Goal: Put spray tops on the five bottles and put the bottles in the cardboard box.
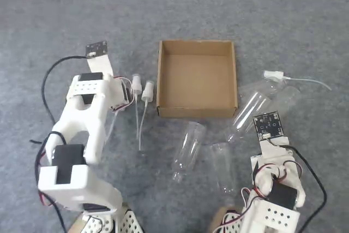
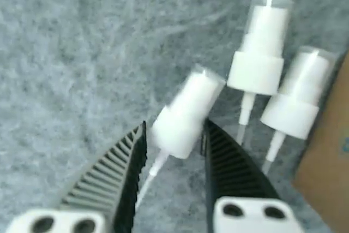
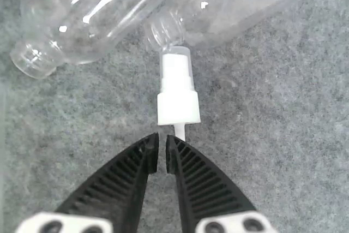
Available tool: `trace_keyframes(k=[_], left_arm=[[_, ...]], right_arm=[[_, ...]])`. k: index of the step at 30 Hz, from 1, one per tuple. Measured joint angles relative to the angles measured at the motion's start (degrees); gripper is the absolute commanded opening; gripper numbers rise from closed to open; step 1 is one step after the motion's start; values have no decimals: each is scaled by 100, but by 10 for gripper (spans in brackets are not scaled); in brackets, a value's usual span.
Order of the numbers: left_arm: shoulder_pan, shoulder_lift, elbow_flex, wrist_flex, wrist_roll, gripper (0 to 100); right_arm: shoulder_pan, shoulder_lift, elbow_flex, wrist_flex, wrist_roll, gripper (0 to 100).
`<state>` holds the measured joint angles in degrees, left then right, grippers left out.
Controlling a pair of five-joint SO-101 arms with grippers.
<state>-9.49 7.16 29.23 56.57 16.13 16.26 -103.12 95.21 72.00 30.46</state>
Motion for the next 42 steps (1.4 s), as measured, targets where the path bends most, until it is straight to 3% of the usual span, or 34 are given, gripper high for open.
trace_keyframes(k=[8, 16, 24, 32, 42], left_arm=[[-18, 0, -519, 642, 35, 156], [-396, -589, -484, 695, 53, 156], [-484, -2268, 651, 695, 35, 156], [-897, -3244, 1582, 800, -1134, 156], [-1152, -3411, 2892, -229, -1240, 156]], right_arm=[[0, 0, 0, 0, 0, 6], [0, 0, 0, 0, 0, 9], [18, 0, -97, 0, 0, 191], [0, 35, -1635, 422, 132, 191], [0, 3710, -3587, 431, 721, 191]])
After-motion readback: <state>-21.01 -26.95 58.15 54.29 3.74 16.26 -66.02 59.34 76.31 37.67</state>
